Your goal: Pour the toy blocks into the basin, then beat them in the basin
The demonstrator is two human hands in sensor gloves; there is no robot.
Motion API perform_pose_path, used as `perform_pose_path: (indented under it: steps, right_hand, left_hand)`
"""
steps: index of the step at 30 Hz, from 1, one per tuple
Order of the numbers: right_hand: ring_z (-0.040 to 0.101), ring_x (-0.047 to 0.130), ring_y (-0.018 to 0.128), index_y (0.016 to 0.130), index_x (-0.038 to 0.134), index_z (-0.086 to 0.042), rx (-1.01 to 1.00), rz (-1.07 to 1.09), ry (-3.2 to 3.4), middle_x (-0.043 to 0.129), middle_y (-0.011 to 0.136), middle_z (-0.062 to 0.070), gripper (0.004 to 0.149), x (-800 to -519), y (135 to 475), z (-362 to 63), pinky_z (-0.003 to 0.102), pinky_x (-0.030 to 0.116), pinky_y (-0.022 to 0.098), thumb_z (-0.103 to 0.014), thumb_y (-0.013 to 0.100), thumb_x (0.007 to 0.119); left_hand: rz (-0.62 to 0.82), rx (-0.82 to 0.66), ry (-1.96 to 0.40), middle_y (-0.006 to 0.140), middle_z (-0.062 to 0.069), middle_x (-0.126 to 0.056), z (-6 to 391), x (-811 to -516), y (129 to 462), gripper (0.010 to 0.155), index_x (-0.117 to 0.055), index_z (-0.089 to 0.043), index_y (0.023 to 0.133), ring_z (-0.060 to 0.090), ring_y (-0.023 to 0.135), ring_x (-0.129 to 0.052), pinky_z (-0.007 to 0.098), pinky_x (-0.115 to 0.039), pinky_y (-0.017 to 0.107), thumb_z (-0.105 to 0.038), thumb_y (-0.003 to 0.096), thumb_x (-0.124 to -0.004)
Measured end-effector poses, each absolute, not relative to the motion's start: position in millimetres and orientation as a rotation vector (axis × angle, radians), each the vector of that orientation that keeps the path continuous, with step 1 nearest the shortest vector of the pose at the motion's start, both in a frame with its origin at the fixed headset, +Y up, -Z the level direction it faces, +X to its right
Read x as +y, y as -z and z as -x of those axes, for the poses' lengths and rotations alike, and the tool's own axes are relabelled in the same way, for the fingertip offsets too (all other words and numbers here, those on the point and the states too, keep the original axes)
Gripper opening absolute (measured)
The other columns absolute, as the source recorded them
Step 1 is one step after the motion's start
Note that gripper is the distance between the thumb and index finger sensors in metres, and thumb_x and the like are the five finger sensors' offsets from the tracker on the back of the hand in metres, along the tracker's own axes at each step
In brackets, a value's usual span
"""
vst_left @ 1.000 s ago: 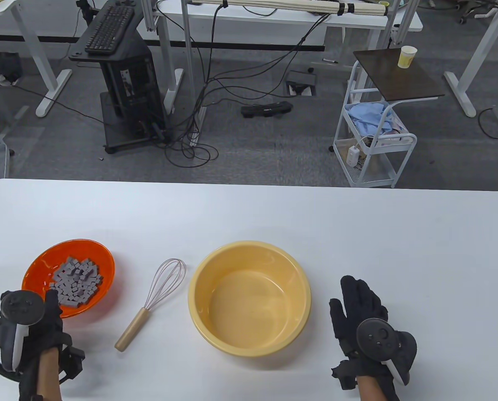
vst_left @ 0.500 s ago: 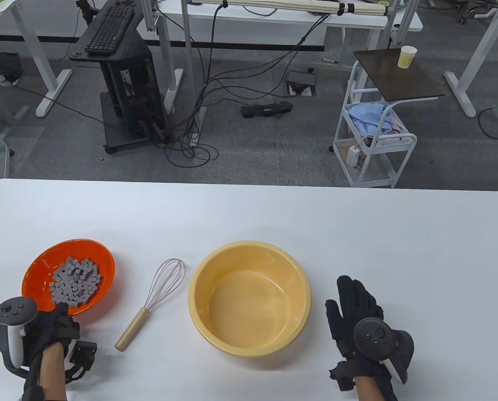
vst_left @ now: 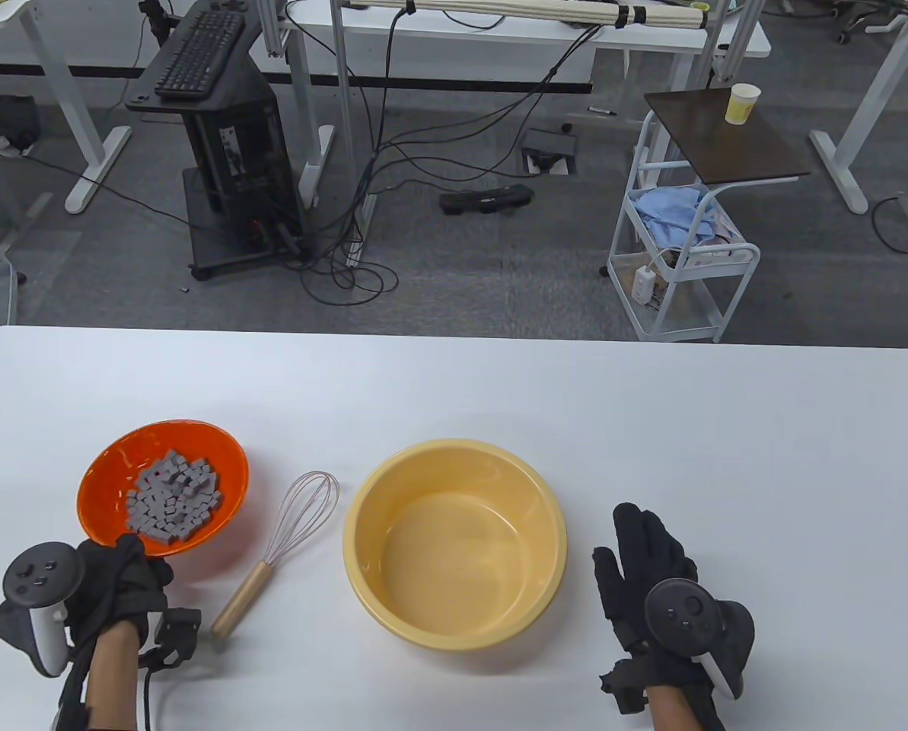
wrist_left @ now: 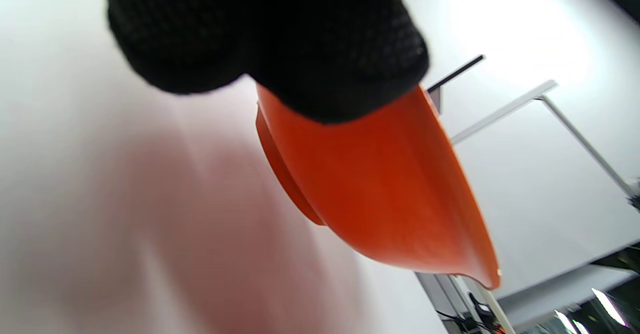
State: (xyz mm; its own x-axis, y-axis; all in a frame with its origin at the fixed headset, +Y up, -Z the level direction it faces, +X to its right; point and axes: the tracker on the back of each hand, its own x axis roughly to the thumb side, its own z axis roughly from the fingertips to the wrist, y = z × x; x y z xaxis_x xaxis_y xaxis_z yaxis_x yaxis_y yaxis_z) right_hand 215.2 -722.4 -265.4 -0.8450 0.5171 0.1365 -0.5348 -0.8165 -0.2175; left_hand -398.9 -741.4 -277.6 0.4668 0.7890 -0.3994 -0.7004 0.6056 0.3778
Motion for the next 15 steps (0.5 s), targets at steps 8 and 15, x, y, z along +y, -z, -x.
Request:
perform_pose_path:
  steps: [8,15]
  right_hand:
    - [0.066,0.052,0.098,0.118,0.040,-0.005,-0.318,-0.098,-2.551,0.041,0.118,0.037,0.060,-723,266,-216,0.087,0.039,0.065,-0.038,0.072,0.061]
    - [0.066,0.051,0.098,0.118,0.040,-0.006,-0.321,-0.114,-2.555,0.041,0.118,0.036,0.061,-723,265,-216,0.087,0.038,0.065,-0.038,0.072,0.061]
  left_hand:
    - [-0.273,0.272,-0.901,0.051,0.017,-0.096,337,-698,280,0.065,-0.044,0.027,0.099,-0.003,0.024,-0.104,0.025,-0.098,0.025,-0.025,0.0645,-0.065]
    - [-0.282,0.091,-0.772,0.049,0.017,-0.096,288,-672,281,0.064,-0.047,0.026,0.098,-0.003,0.022,-0.104,0.025,-0.098,0.022,-0.024,0.0641,-0.066]
